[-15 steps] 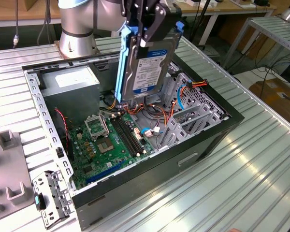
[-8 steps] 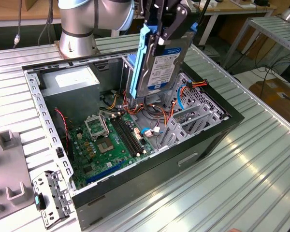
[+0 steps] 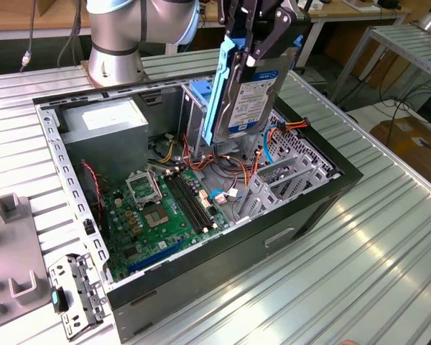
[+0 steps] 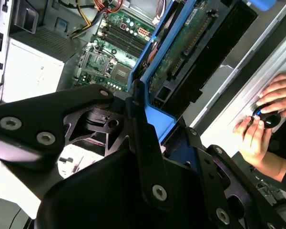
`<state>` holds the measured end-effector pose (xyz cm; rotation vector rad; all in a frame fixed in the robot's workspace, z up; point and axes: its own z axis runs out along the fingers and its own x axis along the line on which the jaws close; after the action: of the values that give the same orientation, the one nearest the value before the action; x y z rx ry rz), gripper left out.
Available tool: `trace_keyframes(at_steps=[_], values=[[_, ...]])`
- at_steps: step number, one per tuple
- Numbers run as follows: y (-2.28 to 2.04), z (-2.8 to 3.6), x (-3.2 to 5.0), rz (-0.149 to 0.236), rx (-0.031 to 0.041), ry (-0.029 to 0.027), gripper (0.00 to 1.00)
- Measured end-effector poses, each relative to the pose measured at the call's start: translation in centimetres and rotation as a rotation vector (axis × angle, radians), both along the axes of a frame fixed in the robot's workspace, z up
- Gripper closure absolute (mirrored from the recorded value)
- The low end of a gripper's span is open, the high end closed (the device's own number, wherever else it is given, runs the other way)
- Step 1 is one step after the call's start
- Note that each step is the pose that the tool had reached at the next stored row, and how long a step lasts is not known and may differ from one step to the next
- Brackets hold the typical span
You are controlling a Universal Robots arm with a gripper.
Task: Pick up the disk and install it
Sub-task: 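Insert the disk into the insertion slot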
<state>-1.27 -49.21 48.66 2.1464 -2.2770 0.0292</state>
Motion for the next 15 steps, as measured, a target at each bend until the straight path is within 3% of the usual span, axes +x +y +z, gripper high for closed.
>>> trace_keyframes(at_steps=[1, 6, 8, 10, 15], values=[[-0.26, -0.02, 0.03, 0.0, 0.0001, 0.0, 0.63], [-4.03, -0.31, 0.33, 0.0, 0.0001, -0.0001, 0.63], [-5.18, -0.44, 0.75, 0.0, 0.0001, -0.0001, 0.63], [-5.52, -0.54, 1.95, 0.0, 0.0001, 0.0, 0.63], [-5.62, -0.63, 4.07, 0.0, 0.0002, 0.0, 0.63]])
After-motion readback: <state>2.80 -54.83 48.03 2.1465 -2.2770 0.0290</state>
